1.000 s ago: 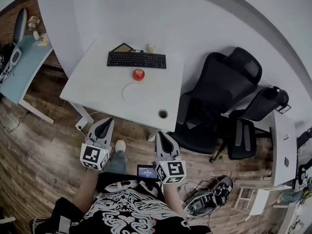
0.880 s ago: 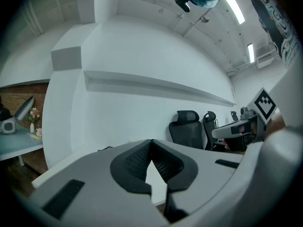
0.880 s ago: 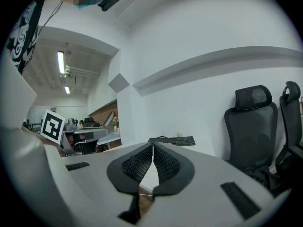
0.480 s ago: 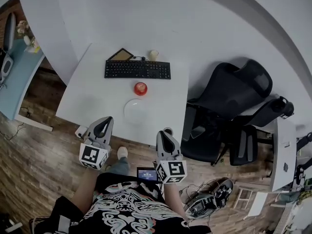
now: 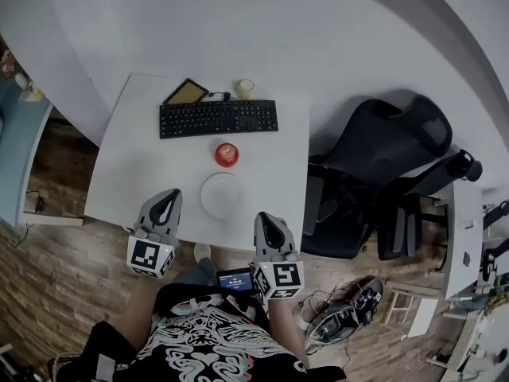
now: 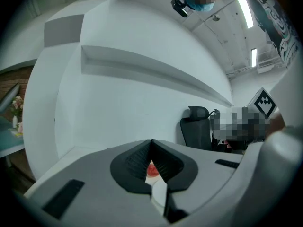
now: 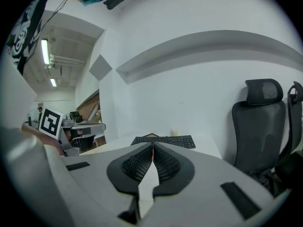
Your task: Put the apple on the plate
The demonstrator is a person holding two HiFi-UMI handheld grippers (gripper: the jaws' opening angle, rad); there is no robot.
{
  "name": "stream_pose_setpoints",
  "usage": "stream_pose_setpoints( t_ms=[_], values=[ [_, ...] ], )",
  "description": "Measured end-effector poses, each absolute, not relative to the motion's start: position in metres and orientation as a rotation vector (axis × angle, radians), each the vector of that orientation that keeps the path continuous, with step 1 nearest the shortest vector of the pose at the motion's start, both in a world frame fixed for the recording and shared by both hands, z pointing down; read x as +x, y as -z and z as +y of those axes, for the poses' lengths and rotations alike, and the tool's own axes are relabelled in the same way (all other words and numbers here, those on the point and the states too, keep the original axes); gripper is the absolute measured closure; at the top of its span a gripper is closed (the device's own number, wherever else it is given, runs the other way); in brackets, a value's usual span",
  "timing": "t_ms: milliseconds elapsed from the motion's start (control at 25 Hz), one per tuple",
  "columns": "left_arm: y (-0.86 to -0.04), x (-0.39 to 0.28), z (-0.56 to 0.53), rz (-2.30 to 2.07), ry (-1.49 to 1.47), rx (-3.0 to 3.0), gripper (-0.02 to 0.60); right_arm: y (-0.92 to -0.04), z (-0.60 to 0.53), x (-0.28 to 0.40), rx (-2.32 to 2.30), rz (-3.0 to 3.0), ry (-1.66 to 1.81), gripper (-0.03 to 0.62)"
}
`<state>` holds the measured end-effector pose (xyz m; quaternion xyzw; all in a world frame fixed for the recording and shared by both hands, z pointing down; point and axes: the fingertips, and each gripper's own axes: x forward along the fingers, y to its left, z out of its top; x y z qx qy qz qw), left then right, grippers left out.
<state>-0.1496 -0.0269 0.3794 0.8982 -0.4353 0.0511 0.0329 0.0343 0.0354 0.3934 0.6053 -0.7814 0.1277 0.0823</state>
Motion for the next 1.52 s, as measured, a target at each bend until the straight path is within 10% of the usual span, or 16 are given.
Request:
stream_pose_setpoints(
  t_ms=[1520],
  values=[
    [-0.473,-0.098,-0.118,-1.347,-0.375,2.631,0.568,-0.464,-0.089,0.063,1.586,-2.376,-0.504,0.563]
  ],
)
